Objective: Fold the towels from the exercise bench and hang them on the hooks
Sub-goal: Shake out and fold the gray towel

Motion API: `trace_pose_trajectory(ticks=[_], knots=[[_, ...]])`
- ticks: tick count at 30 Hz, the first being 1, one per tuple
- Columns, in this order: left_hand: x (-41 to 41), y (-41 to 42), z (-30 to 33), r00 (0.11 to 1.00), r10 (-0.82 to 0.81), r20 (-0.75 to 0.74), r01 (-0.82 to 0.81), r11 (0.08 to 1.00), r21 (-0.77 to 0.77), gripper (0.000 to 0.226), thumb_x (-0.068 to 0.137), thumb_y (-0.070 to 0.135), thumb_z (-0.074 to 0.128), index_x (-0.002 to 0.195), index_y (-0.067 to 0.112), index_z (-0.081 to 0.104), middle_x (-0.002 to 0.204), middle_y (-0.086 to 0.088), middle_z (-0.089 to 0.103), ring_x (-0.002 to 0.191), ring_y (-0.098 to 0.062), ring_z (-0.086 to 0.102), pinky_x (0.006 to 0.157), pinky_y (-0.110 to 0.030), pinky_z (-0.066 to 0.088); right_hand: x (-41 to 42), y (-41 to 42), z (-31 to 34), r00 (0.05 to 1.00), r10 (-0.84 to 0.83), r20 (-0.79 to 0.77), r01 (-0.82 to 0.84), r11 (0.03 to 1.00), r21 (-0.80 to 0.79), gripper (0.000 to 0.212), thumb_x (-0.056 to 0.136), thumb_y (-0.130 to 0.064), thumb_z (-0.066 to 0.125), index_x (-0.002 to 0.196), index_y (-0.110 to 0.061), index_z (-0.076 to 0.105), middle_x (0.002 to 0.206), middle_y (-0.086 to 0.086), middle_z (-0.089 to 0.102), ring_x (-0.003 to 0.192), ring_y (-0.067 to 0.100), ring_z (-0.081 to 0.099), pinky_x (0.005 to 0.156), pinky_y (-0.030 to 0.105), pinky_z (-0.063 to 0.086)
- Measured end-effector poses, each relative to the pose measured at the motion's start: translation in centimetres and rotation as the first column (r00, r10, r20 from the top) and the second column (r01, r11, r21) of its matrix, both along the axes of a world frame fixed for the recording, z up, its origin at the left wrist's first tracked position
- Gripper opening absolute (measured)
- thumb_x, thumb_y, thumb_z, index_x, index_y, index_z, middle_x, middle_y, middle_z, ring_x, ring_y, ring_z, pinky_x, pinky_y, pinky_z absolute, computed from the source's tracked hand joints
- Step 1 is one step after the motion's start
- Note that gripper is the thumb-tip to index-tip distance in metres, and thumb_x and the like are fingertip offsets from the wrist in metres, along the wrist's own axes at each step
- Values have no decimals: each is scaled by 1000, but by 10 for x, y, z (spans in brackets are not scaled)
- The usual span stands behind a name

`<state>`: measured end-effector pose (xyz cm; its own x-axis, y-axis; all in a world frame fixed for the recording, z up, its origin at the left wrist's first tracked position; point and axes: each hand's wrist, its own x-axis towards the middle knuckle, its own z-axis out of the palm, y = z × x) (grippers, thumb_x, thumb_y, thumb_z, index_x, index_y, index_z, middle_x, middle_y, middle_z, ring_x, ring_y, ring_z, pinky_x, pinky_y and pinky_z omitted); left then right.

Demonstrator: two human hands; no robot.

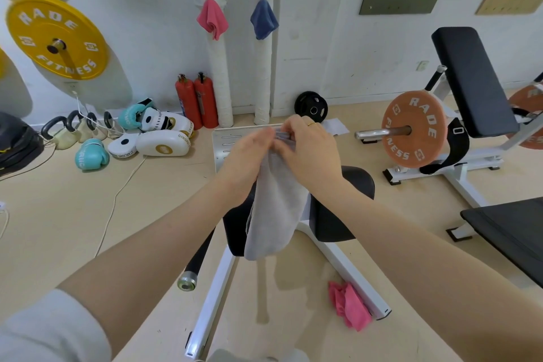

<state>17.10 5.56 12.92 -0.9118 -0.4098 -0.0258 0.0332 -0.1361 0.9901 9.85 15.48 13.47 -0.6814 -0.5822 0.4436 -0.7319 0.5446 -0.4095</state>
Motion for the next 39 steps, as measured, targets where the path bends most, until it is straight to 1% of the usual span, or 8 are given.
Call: trace_pose_trajectory(ticks=[6, 11, 15, 18, 22, 27, 34, 39], knots=[[2, -19, 2, 997, 69, 31, -63, 985, -159, 22, 96, 23, 47, 97, 13, 66, 99, -11, 68, 95, -24, 62, 94, -42, 47, -3, 11, -1, 901, 161, 403, -62, 966, -249, 23, 85, -28, 64, 100, -22, 48, 76, -13, 50, 64, 1, 47, 62, 12, 40], [-2, -32, 5, 977, 213, 13, -204, 948, -244, 21, 93, 27, 51, 81, 29, 68, 85, 1, 66, 86, -15, 58, 90, -41, 48, -3, 30, -8, 815, 273, 511, -227, 962, -152, 43, 88, -23, 61, 127, -23, 42, 104, -1, 62, 93, 7, 55, 87, 23, 43], [1, -38, 2, 979, 201, 38, -182, 939, -291, 18, 93, 28, 52, 85, 32, 67, 87, 7, 68, 89, -12, 61, 91, -39, 50, -16, 35, -1, 943, 152, 297, -183, 980, 82, 46, 92, -27, 54, 135, -21, 41, 96, 7, 67, 90, 22, 60, 89, 34, 45], [4, -37, -1, 986, 159, 46, -136, 937, -322, 19, 92, 28, 53, 83, 36, 68, 89, 8, 69, 91, -13, 63, 89, -37, 52, -24, 38, 1, 996, 87, -3, -85, 983, 165, 27, 92, -27, 52, 115, -14, 58, 87, 7, 69, 83, 27, 61, 88, 30, 40], [3, -38, -1, 985, 171, 35, -148, 928, -342, 14, 92, 28, 54, 86, 34, 66, 91, 7, 67, 92, -14, 62, 86, -34, 52, -24, 40, 5, 890, 115, -441, -83, 992, 92, 24, 86, -24, 49, 82, -11, 69, 43, 1, 52, 39, 22, 49, 57, 22, 40], [3, -41, 3, 985, 170, -1, -159, 919, -360, 10, 91, 23, 56, 84, 27, 62, 80, 9, 61, 74, -4, 54, 65, -19, 46, -30, 41, 16, 816, 160, -555, -124, 987, 102, 24, 86, -24, 51, 72, -11, 65, 45, 0, 52, 41, 20, 47, 57, 20, 30], [5, -39, -1, 985, 170, 28, -142, 897, -419, 8, 93, 28, 52, 87, 28, 57, 83, 12, 56, 79, -1, 50, 76, -18, 41, -42, 40, 16, 949, 270, -164, -206, 921, 330, 53, 80, -50, 35, 79, -8, 66, 101, 7, 58, 106, 30, 47, 87, 29, 26], [5, -39, 3, 976, 219, 24, -185, 875, -447, 14, 96, 30, 44, 88, 27, 56, 84, 14, 55, 79, 2, 49, 67, -5, 39, -38, 39, 15, 900, 364, 240, -431, 829, 356, 44, 96, -39, 42, 84, -5, 67, 115, 0, 49, 114, 17, 36, 91, 25, 28]])
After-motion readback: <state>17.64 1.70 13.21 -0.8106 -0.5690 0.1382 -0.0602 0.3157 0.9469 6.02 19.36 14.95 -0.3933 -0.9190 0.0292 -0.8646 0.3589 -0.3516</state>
